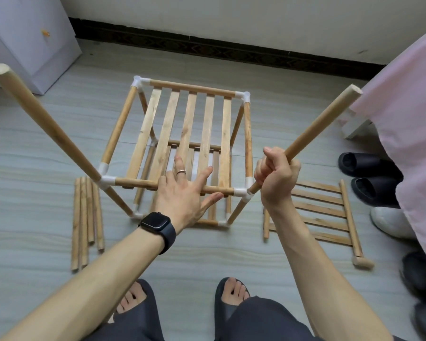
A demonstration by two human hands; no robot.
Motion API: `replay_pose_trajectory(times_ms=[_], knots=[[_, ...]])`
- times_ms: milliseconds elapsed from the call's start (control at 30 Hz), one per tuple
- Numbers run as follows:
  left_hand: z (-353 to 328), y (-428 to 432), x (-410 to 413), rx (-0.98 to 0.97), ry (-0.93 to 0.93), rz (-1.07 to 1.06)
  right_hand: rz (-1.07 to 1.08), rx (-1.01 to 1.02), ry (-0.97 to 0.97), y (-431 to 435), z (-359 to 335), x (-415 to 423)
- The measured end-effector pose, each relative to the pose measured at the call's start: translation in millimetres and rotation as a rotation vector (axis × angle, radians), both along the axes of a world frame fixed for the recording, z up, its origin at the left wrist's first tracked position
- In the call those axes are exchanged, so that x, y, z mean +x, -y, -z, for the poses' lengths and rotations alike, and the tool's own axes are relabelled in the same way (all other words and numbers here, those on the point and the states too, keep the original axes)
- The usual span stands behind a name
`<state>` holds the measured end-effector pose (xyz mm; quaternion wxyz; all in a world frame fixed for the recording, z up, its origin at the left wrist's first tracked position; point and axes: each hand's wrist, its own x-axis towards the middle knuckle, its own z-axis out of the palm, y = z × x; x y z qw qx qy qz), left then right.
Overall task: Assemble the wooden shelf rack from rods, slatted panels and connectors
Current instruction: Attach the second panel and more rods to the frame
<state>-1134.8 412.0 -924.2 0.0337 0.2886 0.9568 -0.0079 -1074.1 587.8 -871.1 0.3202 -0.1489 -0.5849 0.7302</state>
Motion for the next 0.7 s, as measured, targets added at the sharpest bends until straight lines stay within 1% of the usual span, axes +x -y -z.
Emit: replay_pose_trajectory(times_ms=[67, 133, 200, 300, 333, 467, 567, 633, 667, 700], knots=[[1.5, -0.5, -0.2, 0.010, -0.002, -0.004, -0.065, 0.148, -0.004, 7.0, 6.3, 0.6], [2.1, 1.0, -0.3, 0.021, -0.009, -0.007, -0.094, 0.227, 0.004, 15.3, 12.9, 1.1], [1.4, 1.8, -0.8, 0.028, -0.009, -0.002, -0.090, 0.203, -0.011, 14.5, 16.9, 2.1], [1.1, 0.6, -1.5, 0.027, 0.004, 0.008, -0.076, 0.080, -0.061, 3.9, 20.2, 4.3], [1.5, -0.3, -1.8, 0.023, 0.004, 0.009, -0.066, 0.076, -0.069, 3.9, 21.2, 5.3], [-1.4, -0.5, -1.2, -0.008, 0.019, -0.013, -0.016, 0.191, 0.002, 20.8, 21.1, -0.1], [-13.3, 0.2, 1.1, -0.016, 0.126, -0.014, 0.047, 0.235, 0.062, 18.5, 18.9, 0.1], [-23.1, 6.4, 0.2, 0.023, 0.211, 0.022, 0.074, 0.236, 0.093, 11.3, 21.1, 5.1], [-29.8, 12.5, -1.2, 0.074, 0.206, 0.038, 0.083, 0.215, 0.104, 7.7, 21.9, 7.5], [-38.3, 21.7, -2.5, 0.156, 0.155, 0.044, 0.094, 0.186, 0.113, 4.4, 22.1, 9.8]])
